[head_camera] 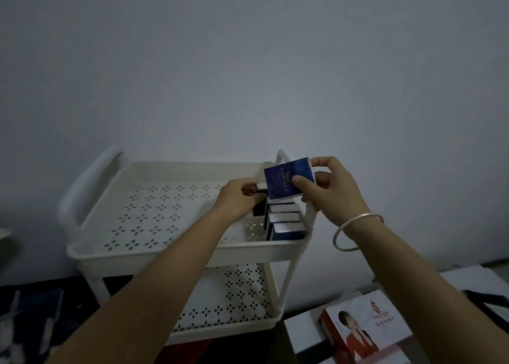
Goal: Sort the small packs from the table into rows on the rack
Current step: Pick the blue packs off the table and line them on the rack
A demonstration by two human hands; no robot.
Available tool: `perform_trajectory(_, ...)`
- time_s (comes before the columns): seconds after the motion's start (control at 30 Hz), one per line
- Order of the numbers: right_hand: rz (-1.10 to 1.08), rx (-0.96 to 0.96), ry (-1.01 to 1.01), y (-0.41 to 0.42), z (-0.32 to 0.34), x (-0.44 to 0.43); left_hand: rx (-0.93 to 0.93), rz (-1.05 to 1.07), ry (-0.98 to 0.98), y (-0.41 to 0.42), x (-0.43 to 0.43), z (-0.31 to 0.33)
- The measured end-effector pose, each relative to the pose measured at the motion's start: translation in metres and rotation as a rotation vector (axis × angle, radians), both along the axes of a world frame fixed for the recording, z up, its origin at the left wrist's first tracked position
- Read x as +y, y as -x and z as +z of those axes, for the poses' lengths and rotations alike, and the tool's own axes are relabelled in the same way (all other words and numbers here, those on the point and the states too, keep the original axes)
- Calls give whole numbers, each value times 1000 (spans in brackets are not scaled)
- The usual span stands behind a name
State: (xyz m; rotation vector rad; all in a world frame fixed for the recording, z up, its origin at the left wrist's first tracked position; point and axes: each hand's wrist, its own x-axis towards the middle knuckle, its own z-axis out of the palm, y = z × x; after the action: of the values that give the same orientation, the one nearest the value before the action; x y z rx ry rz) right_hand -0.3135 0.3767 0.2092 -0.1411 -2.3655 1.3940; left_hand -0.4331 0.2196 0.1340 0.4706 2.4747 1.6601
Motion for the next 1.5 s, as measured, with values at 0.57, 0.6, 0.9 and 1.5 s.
perform_trajectory(0.57, -22, 157, -979, 86, 9, -1, -257, -27, -100, -18, 1, 15)
perform_trajectory(0.6, 7, 150, -1074, 91, 9, -2, -280, -22, -118, -20, 1, 16)
perform_trajectory(0.9, 211, -172, -1449, 108, 2, -4, -436, -2, -90, -26, 1, 16)
perform_trajectory(1.5, 209, -184, -1381, 101, 1, -9, -701, -6, -44, -49, 19, 66)
